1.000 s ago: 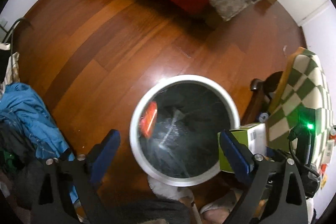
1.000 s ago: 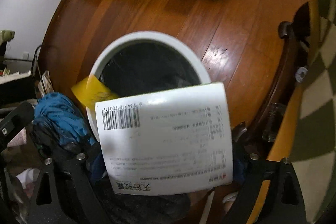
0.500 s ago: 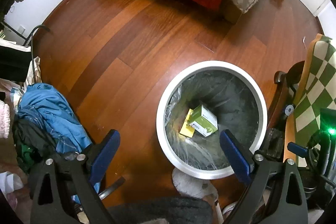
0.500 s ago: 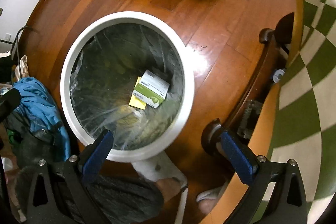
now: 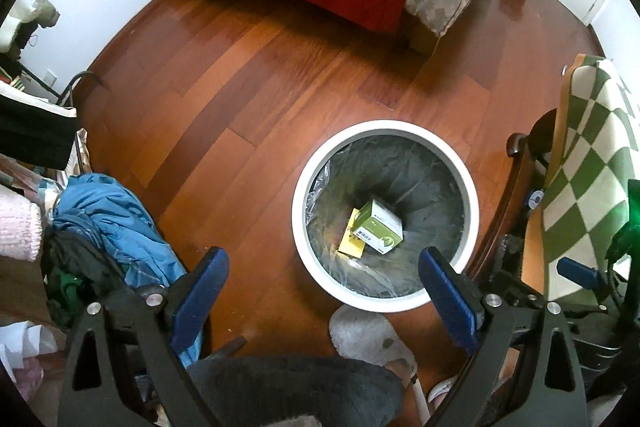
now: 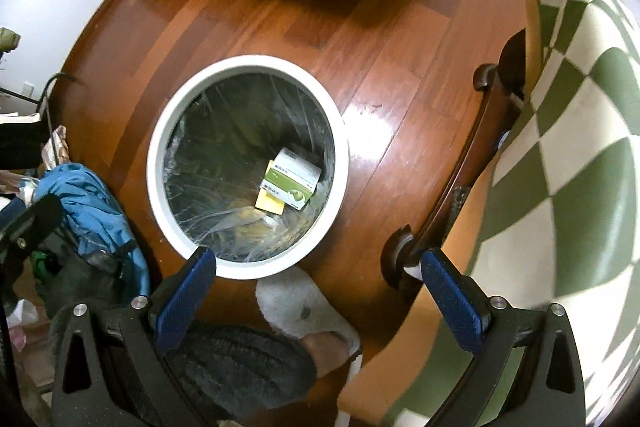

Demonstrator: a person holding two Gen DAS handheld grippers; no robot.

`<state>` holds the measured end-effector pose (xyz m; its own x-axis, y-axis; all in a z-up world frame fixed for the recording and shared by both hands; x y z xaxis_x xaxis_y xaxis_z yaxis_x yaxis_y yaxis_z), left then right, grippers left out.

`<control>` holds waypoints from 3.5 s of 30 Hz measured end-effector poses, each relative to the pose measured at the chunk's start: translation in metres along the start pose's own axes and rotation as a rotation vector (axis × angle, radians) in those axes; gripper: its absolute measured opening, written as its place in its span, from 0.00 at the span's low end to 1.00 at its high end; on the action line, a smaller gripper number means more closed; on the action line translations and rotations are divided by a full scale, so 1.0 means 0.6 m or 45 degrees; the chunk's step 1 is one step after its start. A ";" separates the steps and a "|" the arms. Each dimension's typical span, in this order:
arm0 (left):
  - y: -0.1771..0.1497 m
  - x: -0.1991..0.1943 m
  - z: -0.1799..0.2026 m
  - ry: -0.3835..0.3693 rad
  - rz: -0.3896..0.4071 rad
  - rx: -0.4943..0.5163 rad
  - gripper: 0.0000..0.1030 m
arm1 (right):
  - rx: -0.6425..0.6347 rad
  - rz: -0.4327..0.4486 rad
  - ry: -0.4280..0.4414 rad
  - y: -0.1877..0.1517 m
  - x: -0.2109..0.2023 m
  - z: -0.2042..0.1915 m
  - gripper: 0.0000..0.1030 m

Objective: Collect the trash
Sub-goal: 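Move both open tools back toward the table, then grasp the yellow snack bag with the right tool while the left tool grasps the Pure Milk carton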

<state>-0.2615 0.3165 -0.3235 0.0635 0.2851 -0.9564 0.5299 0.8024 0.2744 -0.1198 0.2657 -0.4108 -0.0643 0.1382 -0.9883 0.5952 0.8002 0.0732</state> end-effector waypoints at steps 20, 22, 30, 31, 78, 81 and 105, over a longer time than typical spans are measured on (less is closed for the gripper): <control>-0.036 -0.277 0.044 0.046 0.302 -0.005 0.94 | 0.021 0.290 0.333 -0.068 -0.339 0.069 1.00; -0.031 -0.300 0.067 0.045 0.349 0.026 0.94 | 0.057 0.320 0.370 -0.075 -0.371 0.097 1.00; 0.008 -0.332 0.228 -0.082 0.470 0.217 0.94 | 0.304 0.432 0.414 -0.093 -0.462 0.269 1.00; 0.014 -0.328 0.255 -0.104 0.469 0.245 0.94 | 0.346 0.451 0.394 -0.096 -0.469 0.303 1.00; -0.103 -0.190 1.132 -0.463 0.206 2.171 0.82 | 1.244 0.348 0.127 -0.280 -0.297 1.051 0.50; -0.117 -0.189 1.132 -0.473 0.154 2.228 0.82 | 1.254 0.344 0.142 -0.284 -0.297 1.054 0.50; -0.107 -0.184 1.098 -0.458 0.171 2.034 0.54 | 1.199 0.374 0.137 -0.277 -0.306 1.030 0.48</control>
<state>0.2547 -0.1122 -0.3014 0.2390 -0.0086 -0.9710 0.7731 -0.6033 0.1957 0.2881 -0.2536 -0.3241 0.1434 0.3461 -0.9272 0.9896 -0.0585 0.1312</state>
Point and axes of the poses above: each gripper's, at about its wrist camera, not at the fingertips, and x roughly the way its jaws point, z to its right, y to its top, the point moved 3 cm from there along x, roughly the way its jaws point, and after that the axes turned 12 degrees about x, right-handed, at the moved point
